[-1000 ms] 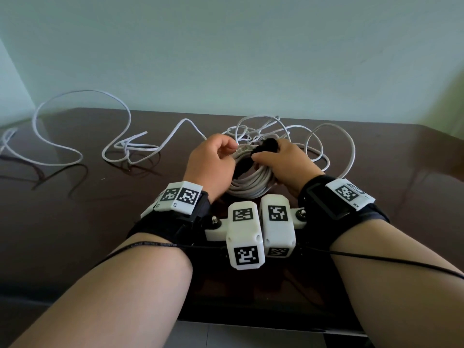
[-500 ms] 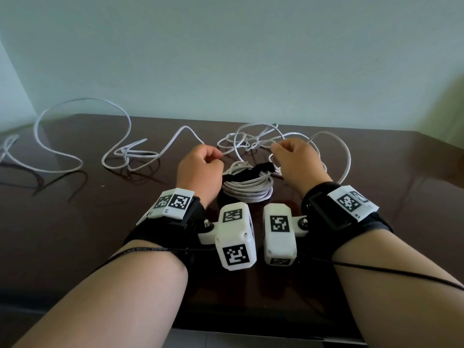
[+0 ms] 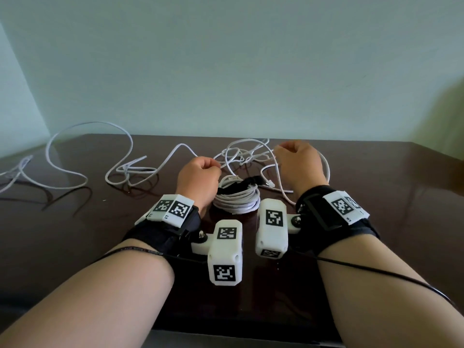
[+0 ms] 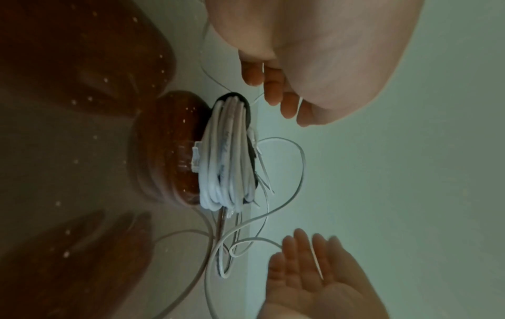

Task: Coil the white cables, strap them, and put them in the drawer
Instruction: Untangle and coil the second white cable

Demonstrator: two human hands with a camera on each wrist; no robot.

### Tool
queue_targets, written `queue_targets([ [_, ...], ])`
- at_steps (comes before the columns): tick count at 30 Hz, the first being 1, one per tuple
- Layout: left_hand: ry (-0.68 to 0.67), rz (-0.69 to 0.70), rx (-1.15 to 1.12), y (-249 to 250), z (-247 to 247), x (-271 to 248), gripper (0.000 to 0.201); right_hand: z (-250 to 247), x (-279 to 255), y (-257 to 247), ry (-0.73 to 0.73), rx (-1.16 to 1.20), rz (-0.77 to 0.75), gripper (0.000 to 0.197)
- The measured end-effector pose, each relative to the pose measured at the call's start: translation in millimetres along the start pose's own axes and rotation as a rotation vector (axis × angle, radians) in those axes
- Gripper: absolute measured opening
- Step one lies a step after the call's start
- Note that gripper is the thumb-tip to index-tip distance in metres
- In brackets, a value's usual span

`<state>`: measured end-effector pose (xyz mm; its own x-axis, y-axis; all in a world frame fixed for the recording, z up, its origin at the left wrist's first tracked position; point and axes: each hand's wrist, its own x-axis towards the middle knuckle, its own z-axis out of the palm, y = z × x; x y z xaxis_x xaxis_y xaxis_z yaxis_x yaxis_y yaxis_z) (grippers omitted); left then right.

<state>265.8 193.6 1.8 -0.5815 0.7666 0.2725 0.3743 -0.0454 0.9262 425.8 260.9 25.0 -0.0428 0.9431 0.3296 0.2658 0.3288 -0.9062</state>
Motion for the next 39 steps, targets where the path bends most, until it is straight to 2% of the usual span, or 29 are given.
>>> queue_targets([
  [4,-0.048,0.040,0.062,10.9,8.3,4.2,0.016,-20.7,7.1,-6.0,0.111,0.142,0.008,0.008],
  [8,-0.129,0.091,0.137,20.8,19.3,9.1,0.011,-35.2,10.7,-2.3,0.255,0.024,-0.032,0.025],
  [10,-0.143,0.097,0.147,23.1,25.6,11.4,0.009,-37.6,10.0,-1.6,0.270,-0.005,-0.027,0.031],
  [14,-0.132,0.103,0.144,25.3,40.5,13.5,0.016,-42.1,13.8,4.4,0.261,-0.047,0.027,0.039],
  [17,-0.106,0.129,0.171,28.3,45.3,17.9,0.018,-40.5,16.6,8.0,0.252,0.000,0.044,0.036],
  [21,-0.070,0.221,0.308,34.3,43.6,32.6,0.047,-36.9,17.8,6.5,0.237,0.140,0.040,0.026],
  [25,-0.241,0.141,0.528,37.6,44.9,45.1,0.067,-36.8,15.8,3.4,0.152,0.190,0.063,0.022],
  [27,-0.299,0.169,0.582,35.4,47.9,46.2,0.055,-35.0,10.6,-0.2,0.058,0.166,0.071,0.021],
  [29,-0.252,0.257,0.529,33.2,48.7,43.9,0.025,-31.8,6.5,-2.9,-0.083,0.162,0.132,0.021],
  [30,-0.203,0.275,0.492,32.7,48.5,43.5,0.023,-30.1,4.2,-4.7,-0.169,0.199,0.183,0.019],
  [32,-0.094,0.251,0.432,31.5,46.5,44.4,0.029,-26.3,0.5,-7.5,-0.297,0.272,0.268,0.016],
  [34,0.000,0.214,0.311,29.7,45.1,48.4,0.031,-22.9,0.3,-5.6,-0.352,0.266,0.288,0.016],
  [36,0.054,0.166,0.058,28.6,43.2,52.4,0.035,-20.4,0.4,-2.5,-0.366,0.231,0.310,0.014],
  [39,0.049,0.072,-0.296,33.0,41.5,51.1,0.038,-17.5,1.5,0.9,-0.365,0.156,0.391,0.013],
])
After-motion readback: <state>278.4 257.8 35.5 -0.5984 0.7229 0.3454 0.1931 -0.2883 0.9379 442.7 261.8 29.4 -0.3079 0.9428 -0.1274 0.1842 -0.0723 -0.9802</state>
